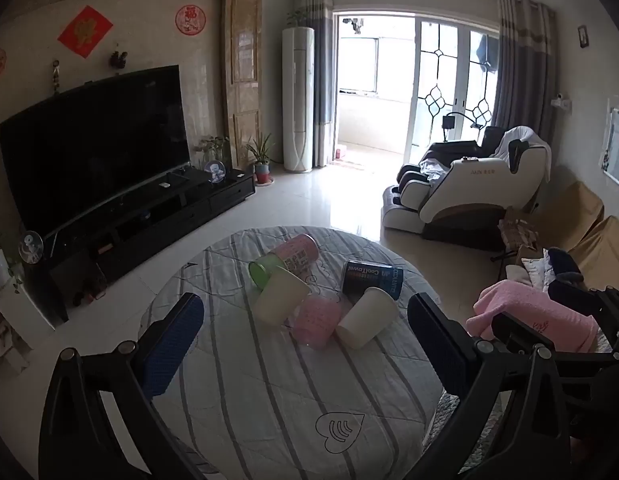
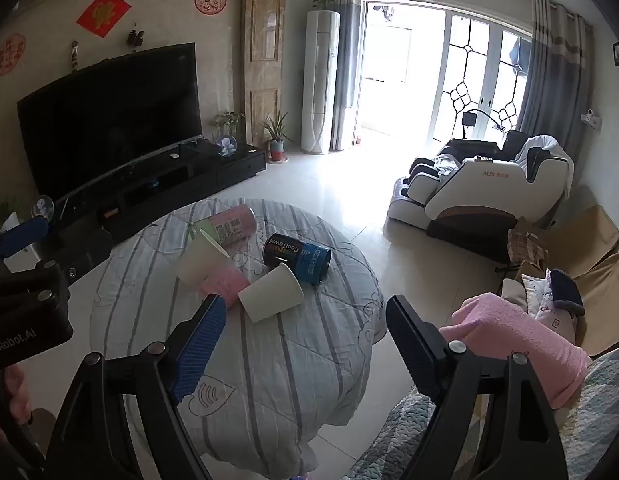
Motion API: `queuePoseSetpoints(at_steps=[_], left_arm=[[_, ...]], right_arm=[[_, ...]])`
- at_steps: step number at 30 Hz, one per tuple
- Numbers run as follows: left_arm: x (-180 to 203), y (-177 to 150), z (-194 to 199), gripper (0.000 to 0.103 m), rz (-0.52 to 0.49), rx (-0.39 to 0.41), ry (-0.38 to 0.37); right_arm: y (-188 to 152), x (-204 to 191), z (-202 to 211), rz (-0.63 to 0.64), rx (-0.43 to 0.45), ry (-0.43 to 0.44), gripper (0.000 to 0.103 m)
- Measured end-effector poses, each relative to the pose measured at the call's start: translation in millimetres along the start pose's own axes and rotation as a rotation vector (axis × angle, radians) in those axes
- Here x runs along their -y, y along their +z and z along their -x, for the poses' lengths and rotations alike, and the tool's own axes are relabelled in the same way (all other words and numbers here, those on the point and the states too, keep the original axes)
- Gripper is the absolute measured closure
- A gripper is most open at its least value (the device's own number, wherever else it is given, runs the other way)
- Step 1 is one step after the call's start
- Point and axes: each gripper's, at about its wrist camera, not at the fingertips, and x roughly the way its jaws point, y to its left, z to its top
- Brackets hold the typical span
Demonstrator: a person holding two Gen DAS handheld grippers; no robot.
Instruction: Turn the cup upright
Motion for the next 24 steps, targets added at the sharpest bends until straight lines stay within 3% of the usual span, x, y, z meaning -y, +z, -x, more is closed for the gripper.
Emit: queuePoseSetpoints(at_steps=[8,24], left_arm=[[-1,-2,-15,0.000,-0.007,0.014,-0.002],[1,0,7,0.000,-0.004,0.055,-0.001]], right_arm=[[0,0,0,0.000,0.004,-0.001,0.020],[0,0,0,0.002,0.006,0.001,0.020]])
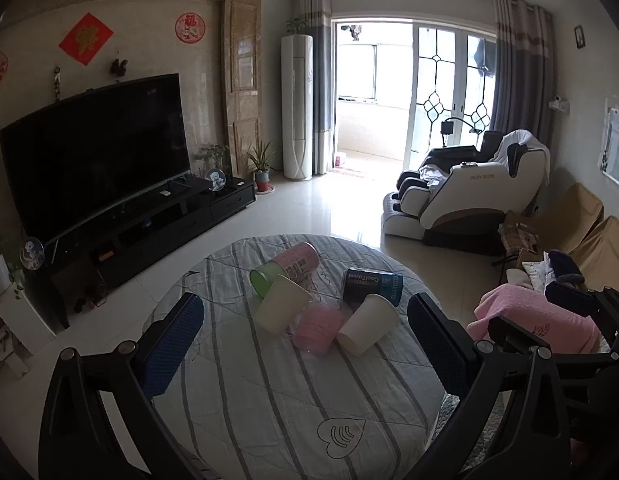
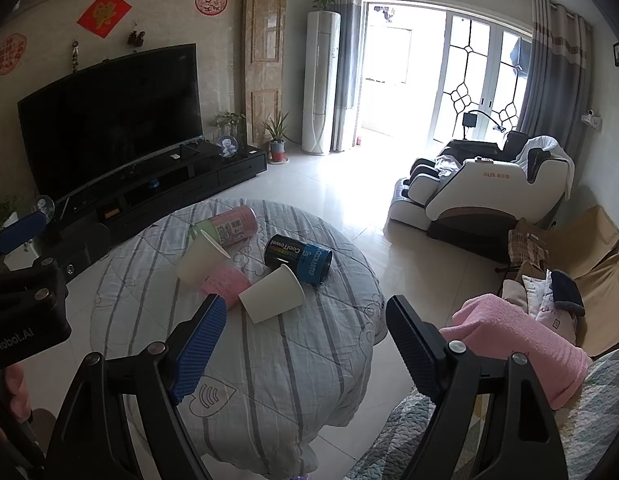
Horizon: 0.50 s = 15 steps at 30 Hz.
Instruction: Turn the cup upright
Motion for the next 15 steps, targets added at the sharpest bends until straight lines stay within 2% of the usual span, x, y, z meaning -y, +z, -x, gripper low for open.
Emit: queuePoseSetpoints(at_steps=[15], left_arm=[[6,1,13,0.000,-0.019,0.022,-0.016]], right_arm=[[0,2,5,-0.001,0.005,-0.001,0.020]])
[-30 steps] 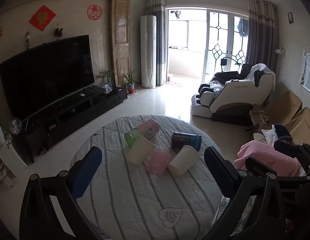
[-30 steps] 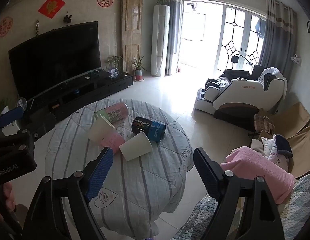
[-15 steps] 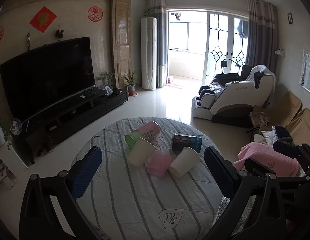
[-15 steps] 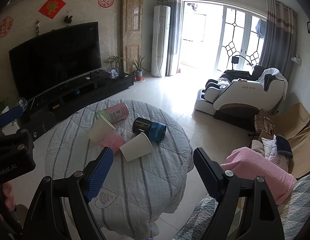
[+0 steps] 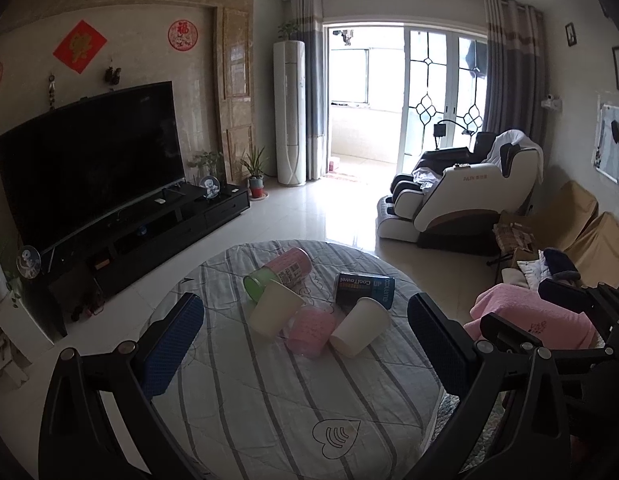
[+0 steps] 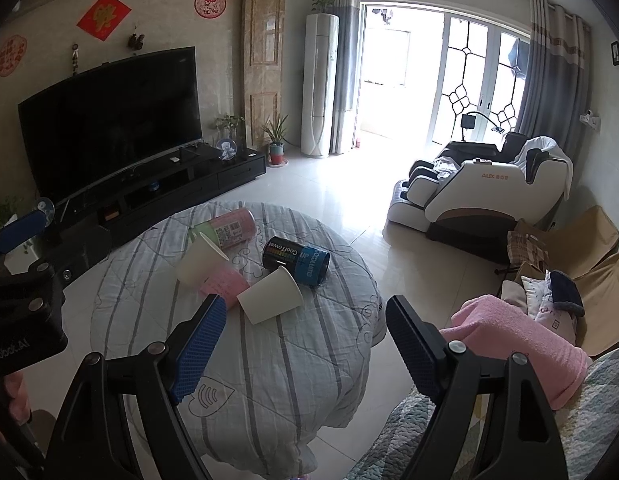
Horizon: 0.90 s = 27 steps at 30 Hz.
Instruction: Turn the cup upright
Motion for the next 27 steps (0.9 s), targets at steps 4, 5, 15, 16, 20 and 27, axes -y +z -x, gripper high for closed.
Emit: queuePoseSetpoints(at_steps=[4,5,15,16,20,27], left_arm=[[0.3,0.3,0.6,0.000,0.000,0.001,-0.001],[0.5,0.6,0.7,0.000,-0.001,0.001,0.000],[1.8,2.6,1.5,0.000,-0.002,0.001,-0.004],[2.0,2.4,1.2,0.000,-0.002,0.001,-0.005],[2.4,1.6,0.5,0.000,-0.002,-0.001,-0.010],[2.2,1.6,-1.0,0.000,0.000,-0.008,-0.009]], right_arm=[[2.6,0.2,0.3,0.001,-0.001,0.002,0.020],[3.0,1.5,-0.1,-0.001,0.001,0.003,0.020],[2.9,1.7,-0.6,0.000,0.005,0.001,0.020],[2.9,1.7,-0.6,0.000,0.004,0.000,0.020],[2.9,2.1,-0.3,0.001,0.005,0.001,0.020],[1.9,2.6,0.2,0.006,-0.002,0.005,0.020]])
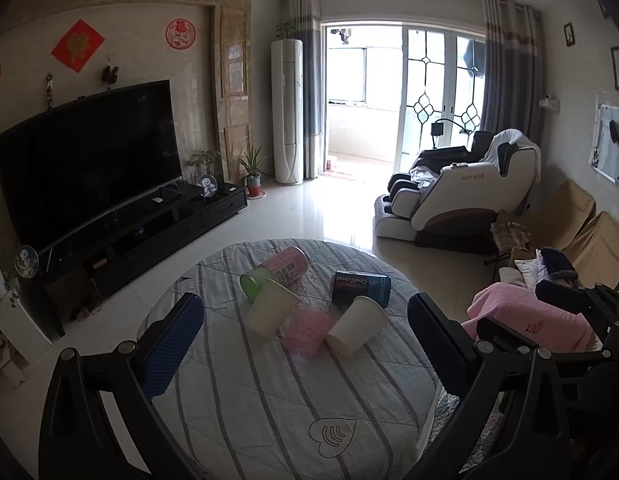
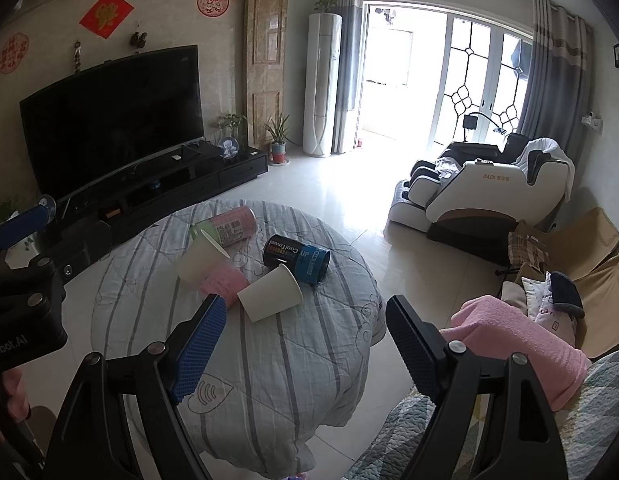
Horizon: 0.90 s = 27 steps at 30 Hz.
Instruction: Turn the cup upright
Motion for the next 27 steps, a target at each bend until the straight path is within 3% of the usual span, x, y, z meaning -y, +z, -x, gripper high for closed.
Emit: queuePoseSetpoints(at_steps=[12,27], left_arm=[[0,-5,-10,0.000,0.016,-0.063,0.007],[-4,-30,-33,0.000,0.062,-0.208,0.005]], right_arm=[[-6,-1,-9,0.011,-0.045,0.018,0.020],[-25,4,-28,0.019,-0.181,0.029,0.020]])
